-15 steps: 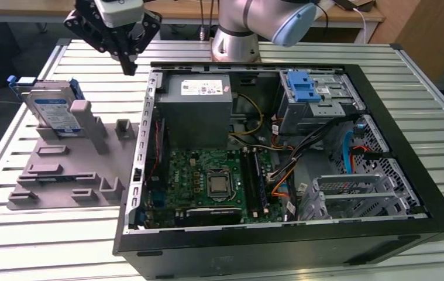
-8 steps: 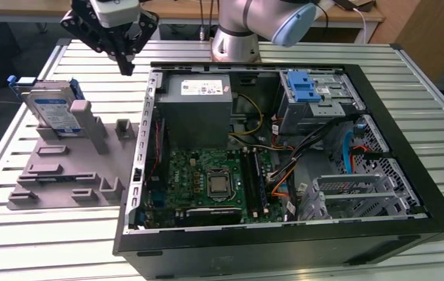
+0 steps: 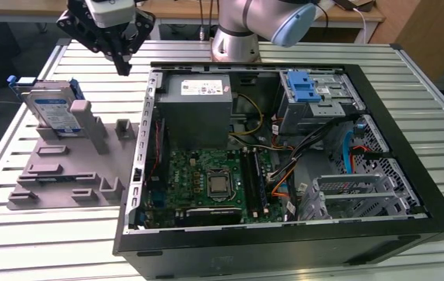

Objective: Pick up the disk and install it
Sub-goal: 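Reach for the disk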

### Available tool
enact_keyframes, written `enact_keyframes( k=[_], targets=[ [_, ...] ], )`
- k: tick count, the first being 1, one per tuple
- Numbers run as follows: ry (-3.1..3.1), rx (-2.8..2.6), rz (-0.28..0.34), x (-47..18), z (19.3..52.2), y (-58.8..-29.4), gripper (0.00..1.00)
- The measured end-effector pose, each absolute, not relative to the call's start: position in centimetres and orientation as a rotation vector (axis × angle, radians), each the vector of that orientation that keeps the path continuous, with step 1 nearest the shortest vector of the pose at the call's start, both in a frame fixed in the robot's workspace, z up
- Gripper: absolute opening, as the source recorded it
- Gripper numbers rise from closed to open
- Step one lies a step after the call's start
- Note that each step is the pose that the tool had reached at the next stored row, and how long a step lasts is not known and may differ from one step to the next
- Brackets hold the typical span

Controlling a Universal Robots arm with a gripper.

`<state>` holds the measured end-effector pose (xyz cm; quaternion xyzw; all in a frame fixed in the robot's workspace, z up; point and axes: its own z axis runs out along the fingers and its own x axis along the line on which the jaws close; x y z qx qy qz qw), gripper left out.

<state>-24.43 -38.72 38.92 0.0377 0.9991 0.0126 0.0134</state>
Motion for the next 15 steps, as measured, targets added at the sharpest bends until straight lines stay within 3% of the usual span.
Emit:
enact_keyframes(
  k=[15],
  targets=[
    [3.112, 0.118, 0.039, -25.36, 38.88, -38.71, 0.11]
  ],
)
